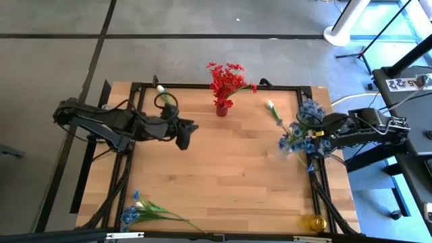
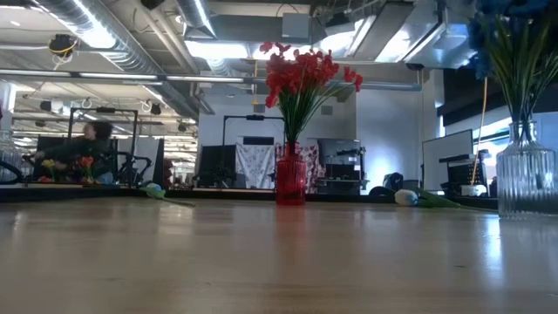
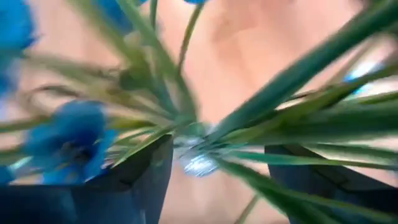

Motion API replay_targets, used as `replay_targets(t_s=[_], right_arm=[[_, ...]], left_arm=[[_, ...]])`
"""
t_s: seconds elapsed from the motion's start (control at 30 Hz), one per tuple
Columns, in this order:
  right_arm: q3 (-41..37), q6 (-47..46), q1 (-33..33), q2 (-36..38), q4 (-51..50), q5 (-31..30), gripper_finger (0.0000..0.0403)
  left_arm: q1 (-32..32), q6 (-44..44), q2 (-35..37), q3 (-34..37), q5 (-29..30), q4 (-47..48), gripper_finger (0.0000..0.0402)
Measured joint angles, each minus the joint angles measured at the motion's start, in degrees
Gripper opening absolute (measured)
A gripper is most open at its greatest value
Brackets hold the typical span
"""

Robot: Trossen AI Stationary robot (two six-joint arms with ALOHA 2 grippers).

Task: Sort flowers into vase by color
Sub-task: Put the top blue flowers into the transparent vase

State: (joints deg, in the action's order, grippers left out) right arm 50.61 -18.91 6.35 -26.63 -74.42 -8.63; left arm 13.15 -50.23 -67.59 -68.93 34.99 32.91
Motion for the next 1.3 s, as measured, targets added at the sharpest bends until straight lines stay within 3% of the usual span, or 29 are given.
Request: replay_targets(t_s=[0.13, 0.27, 0.53, 0.63, 0.73, 0.87, 1.07, 1.17, 1.3], right_arm=[[1.7, -1.2, 0.0, 0.0, -1.1, 6.7, 0.0269], [2.7, -2.1, 0.0, 0.0, -1.3, 8.2, 0.0252], [2.8, -2.5, 0.0, 0.0, -2.1, 6.3, 0.0109], [3.0, -4.0, 0.0, 0.0, -3.9, 7.5, 0.0082], [4.3, -6.4, 0.0, -0.5, -8.7, 8.7, 0.0094], [9.1, -11.1, 0.0, -1.0, -14.7, 6.3, 0.0140], [19.0, -15.5, 0.0, -1.0, -15.6, 5.2, 0.0193], [24.1, -16.7, 0.0, -1.0, -15.6, 4.7, 0.0205], [29.9, -19.1, 0.0, -0.6, -15.5, -0.9, 0.0201]], left_arm=[[1.2, -2.1, -0.2, 0.0, -2.5, 0.0, 0.0162], [2.9, -3.4, -0.3, 0.0, -2.6, 0.0, 0.0153], [7.2, -8.2, -0.7, 0.0, -2.2, 3.3, 0.0115], [9.1, -12.3, -0.7, 0.0, -2.2, 6.9, 0.0115], [11.4, -15.1, -0.7, 0.0, -4.5, 9.9, 0.0116], [14.2, -18.8, -0.7, 0.0, -8.4, 13.8, 0.0116], [19.9, -25.6, -0.7, 0.0, -14.4, 15.8, 0.0116], [23.4, -28.5, -0.7, 0.0, -15.2, 16.1, 0.0116], [26.7, -32.5, -1.2, 0.0, -15.4, 18.6, 0.0117]])
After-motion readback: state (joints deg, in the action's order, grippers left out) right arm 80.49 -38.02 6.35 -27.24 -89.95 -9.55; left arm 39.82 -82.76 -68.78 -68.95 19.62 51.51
